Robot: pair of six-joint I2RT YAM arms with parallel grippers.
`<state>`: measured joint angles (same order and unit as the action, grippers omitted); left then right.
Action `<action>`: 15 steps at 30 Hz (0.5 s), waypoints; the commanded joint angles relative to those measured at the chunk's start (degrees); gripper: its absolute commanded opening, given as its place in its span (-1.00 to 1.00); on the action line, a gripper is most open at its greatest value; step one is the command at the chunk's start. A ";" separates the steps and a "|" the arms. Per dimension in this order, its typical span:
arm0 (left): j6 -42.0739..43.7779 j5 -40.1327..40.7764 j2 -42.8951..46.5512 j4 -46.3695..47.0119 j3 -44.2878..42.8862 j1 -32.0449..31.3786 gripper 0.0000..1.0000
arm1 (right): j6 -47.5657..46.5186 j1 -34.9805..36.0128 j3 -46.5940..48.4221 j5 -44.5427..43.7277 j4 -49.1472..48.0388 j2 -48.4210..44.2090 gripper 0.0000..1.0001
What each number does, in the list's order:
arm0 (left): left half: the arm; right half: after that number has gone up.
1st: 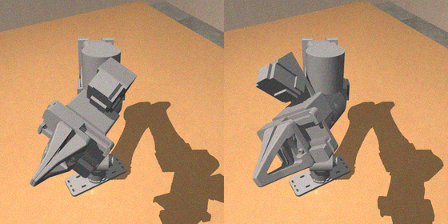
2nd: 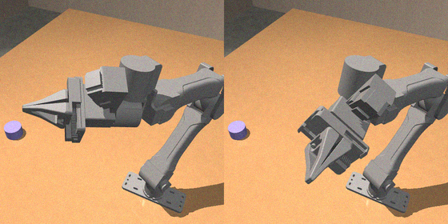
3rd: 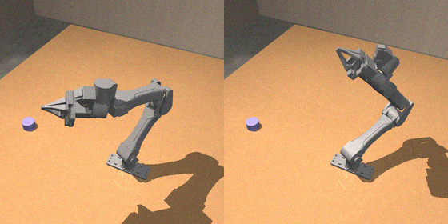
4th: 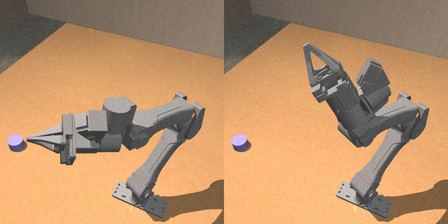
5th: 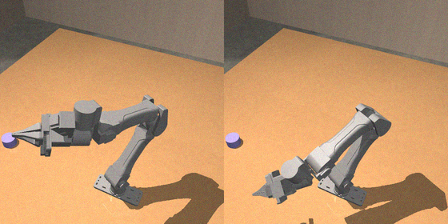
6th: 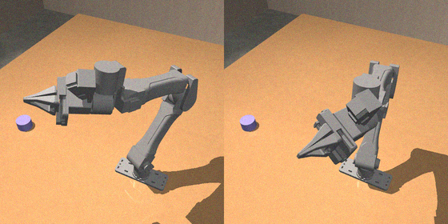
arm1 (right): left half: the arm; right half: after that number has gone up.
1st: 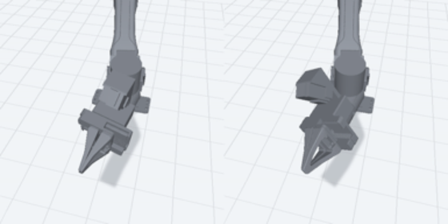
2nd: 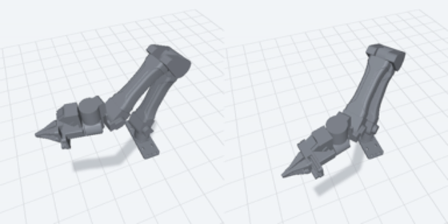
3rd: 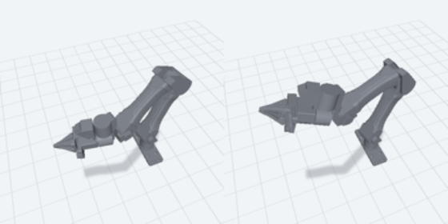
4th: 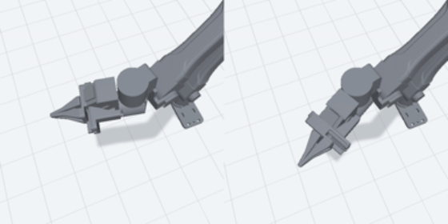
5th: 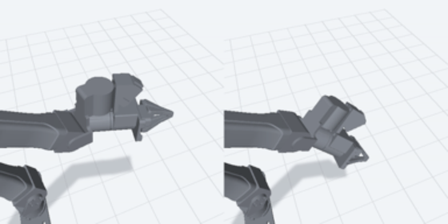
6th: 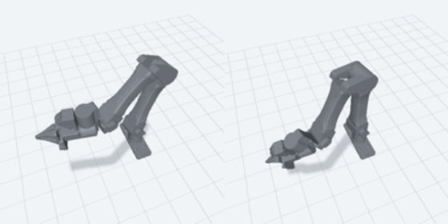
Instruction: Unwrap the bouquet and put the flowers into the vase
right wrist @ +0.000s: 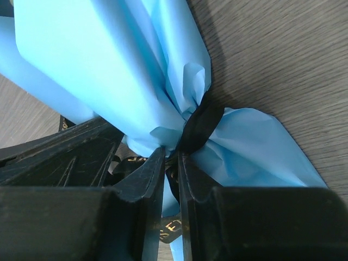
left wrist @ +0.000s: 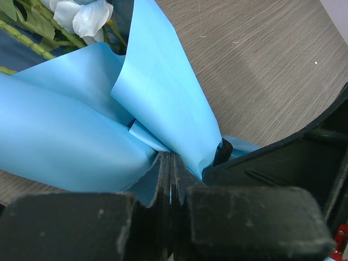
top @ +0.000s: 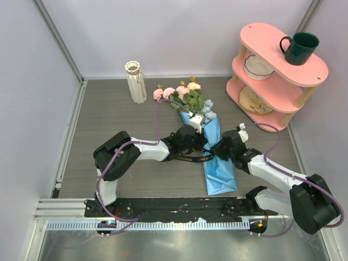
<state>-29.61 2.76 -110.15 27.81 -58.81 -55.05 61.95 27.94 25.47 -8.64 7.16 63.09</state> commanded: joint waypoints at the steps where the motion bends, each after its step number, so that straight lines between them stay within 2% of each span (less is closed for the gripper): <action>1: -0.37 0.05 -0.51 -1.36 -1.14 -0.68 -0.94 | 1.06 0.36 1.77 -3.48 2.16 2.29 -0.55; 6: -0.63 -0.13 -0.86 -1.62 -1.40 -0.85 -0.95 | 1.77 0.62 3.53 -4.36 1.46 4.49 -0.55; 9: -0.72 -0.04 -0.95 -1.71 -1.49 -0.85 -0.95 | 2.56 0.53 3.27 -4.10 0.05 4.67 -0.62; 15: -1.16 0.92 -1.21 -3.03 -1.75 -0.85 -0.98 | 4.84 0.62 1.34 -5.07 -3.37 0.81 -0.92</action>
<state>-29.93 3.33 -110.54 26.94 -58.98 -55.09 64.58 28.45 27.49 -10.44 7.73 67.11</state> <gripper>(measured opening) 0.024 0.080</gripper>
